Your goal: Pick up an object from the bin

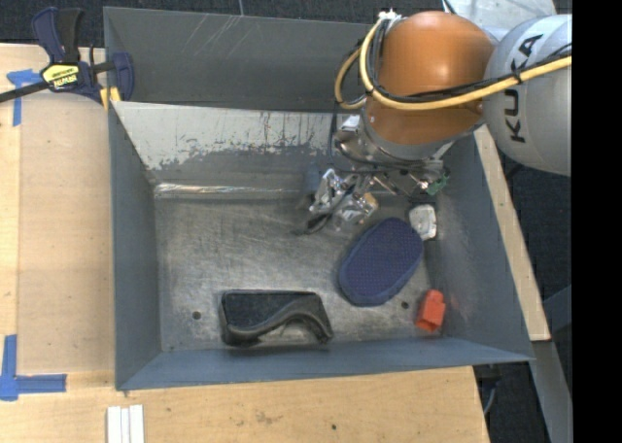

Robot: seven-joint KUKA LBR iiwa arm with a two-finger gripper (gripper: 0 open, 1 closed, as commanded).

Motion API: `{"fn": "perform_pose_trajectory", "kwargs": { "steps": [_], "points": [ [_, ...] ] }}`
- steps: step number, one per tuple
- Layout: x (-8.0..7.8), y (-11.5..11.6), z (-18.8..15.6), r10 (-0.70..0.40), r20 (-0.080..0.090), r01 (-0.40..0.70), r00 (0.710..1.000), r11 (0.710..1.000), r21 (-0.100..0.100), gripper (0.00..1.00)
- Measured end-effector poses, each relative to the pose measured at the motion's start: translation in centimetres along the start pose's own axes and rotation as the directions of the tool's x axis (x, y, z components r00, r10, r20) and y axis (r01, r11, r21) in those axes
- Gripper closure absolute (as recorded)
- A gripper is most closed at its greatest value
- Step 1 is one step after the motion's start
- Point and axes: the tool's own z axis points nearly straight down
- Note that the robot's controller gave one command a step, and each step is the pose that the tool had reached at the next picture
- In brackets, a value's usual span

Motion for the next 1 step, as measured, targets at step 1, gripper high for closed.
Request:
{"fn": "perform_pose_trajectory", "kwargs": {
  "steps": [1],
  "points": [
    [-0.55,0.21,-9.55,-0.005,0.002,0.005,1.000,1.000,0.001,1.00]
  ]
}}
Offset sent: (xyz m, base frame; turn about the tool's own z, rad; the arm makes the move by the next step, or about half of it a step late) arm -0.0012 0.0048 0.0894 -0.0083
